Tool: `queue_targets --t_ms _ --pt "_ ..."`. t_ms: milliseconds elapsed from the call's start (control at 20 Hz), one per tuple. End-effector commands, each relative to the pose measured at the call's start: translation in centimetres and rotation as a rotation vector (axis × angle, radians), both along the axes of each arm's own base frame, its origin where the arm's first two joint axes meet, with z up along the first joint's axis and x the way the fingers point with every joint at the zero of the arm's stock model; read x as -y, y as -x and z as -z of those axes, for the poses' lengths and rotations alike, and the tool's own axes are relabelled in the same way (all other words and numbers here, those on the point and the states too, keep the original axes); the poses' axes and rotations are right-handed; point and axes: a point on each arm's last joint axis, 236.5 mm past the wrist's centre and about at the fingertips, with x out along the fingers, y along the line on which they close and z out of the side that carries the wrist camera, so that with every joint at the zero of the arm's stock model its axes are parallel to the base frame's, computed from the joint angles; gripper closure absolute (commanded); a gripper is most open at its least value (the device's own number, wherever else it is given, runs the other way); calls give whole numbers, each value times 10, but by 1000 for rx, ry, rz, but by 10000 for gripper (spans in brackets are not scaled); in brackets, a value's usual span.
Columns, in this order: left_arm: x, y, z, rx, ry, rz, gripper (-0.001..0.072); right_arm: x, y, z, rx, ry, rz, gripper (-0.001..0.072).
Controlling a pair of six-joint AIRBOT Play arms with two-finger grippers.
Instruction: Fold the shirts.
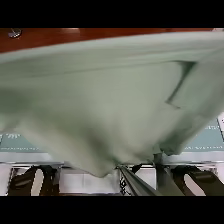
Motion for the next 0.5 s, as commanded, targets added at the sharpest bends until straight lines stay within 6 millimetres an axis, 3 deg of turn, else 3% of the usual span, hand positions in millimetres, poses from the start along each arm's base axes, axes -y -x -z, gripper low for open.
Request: queue_targets --t_ms 0,150,250,450 --pt "-21 -40 70 -260 60 -21 692 -2 -59 72 -292 16 -3 689" --pt "-38 -89 140 -454 110 -11 692 -5 -144 128 -386 28 -10 688" --pt "-51 -126 177 -516 146 -21 692 -5 -200 173 -420 46 -8 688" --pt "-56 -212 228 -519 223 40 691 -8 -273 253 -455 49 -15 688"
